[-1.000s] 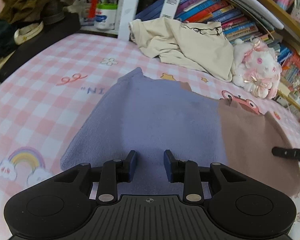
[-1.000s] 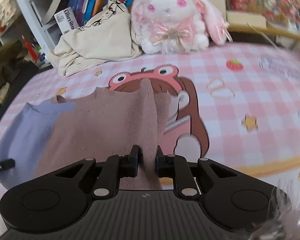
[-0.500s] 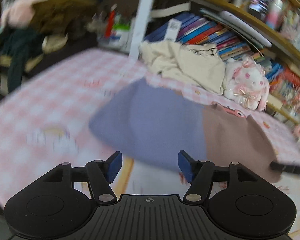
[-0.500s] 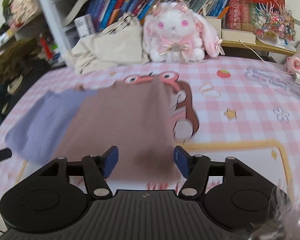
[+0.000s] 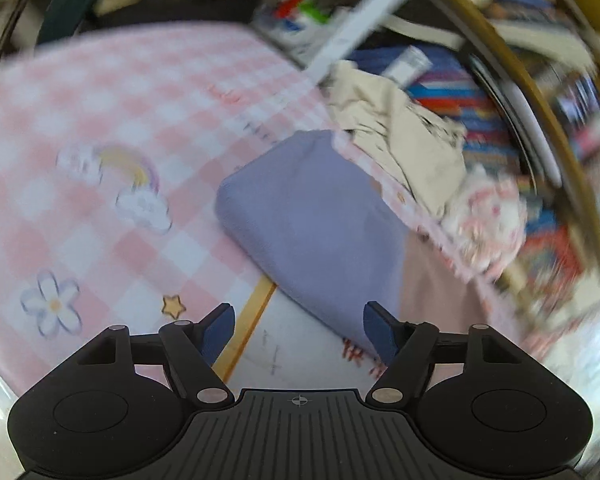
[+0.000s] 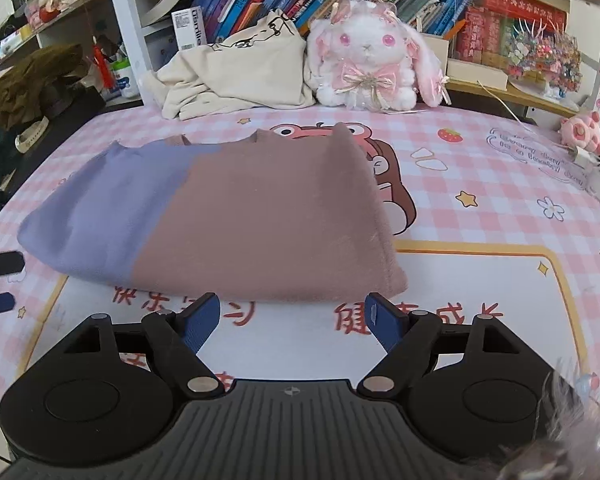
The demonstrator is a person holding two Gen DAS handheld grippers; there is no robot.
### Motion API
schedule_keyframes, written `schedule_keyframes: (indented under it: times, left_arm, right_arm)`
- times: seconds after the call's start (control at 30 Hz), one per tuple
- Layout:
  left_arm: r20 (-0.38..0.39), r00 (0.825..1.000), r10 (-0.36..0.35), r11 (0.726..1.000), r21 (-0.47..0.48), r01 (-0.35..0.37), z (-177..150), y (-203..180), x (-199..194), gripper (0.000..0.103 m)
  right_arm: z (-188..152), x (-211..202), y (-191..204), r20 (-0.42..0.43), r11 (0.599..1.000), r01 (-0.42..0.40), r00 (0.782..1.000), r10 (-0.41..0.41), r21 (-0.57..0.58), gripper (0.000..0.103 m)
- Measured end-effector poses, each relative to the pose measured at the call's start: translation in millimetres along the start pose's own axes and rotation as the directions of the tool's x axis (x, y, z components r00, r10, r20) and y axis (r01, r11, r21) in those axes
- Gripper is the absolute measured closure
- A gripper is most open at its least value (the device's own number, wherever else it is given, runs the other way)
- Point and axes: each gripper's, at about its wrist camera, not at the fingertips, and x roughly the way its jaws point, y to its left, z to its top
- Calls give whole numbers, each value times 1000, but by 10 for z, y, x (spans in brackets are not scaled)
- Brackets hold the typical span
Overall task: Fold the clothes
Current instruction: 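Withdraw both open grippers from the folded sweater, then grasp the lavender side edge of the sweater with the left gripper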
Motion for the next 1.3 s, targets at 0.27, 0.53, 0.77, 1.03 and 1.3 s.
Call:
schedule_keyframes:
  times: [0.27,0.53,0.77,1.03,1.3]
  left_arm:
    - [18,1000,-22,953,-301,26,320,408,396,53]
    - [11,998,-58,928,-369,58,474,587,729,87]
    - [98,992,-83,983,-155,98,698,633,400,96]
    - [49,997,-61,975,-212,70,754,985,282,84]
    - [106,991,-80,936,-333,111,712,1035,386,71]
  right_arm:
    - [-18,-90,220,18,998,56,998,-56,-31,25]
    - [-40,-187,290,39,991,127,991,-126,-31,25]
    - [-7,-58,351,-8,992,127,992,-127,1,28]
    - [121,58,432,-15,994,106,994,-106,-9,29]
    - [154,246,306,-105,990,136,986,-132,31,52]
